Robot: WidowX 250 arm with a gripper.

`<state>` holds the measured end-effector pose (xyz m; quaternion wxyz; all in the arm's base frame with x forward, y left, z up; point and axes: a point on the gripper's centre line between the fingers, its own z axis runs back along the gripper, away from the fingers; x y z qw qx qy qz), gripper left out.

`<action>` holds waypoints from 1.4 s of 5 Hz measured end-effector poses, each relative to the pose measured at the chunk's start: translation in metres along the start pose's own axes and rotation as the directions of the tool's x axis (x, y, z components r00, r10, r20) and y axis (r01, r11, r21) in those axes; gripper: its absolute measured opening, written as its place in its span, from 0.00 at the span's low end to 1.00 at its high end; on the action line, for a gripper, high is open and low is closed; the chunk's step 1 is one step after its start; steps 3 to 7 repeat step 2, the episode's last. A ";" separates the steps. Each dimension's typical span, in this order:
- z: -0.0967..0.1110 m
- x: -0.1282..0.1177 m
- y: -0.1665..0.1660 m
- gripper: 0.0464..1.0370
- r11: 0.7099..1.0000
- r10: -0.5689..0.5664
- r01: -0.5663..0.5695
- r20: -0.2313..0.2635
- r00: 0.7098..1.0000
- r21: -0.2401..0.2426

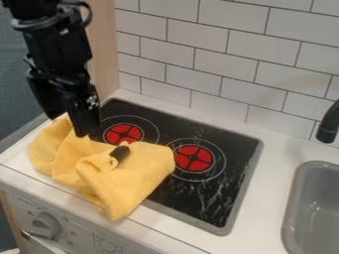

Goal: Fold the cloth from the right to left

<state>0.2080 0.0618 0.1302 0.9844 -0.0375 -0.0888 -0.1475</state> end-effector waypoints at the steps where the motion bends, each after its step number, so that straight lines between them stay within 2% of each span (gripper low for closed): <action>1: 0.003 -0.001 -0.002 0.96 1.000 -0.021 0.021 0.008 1.000 -0.016; 7: 0.003 -0.002 -0.001 0.96 1.000 -0.016 0.016 0.008 1.000 -0.015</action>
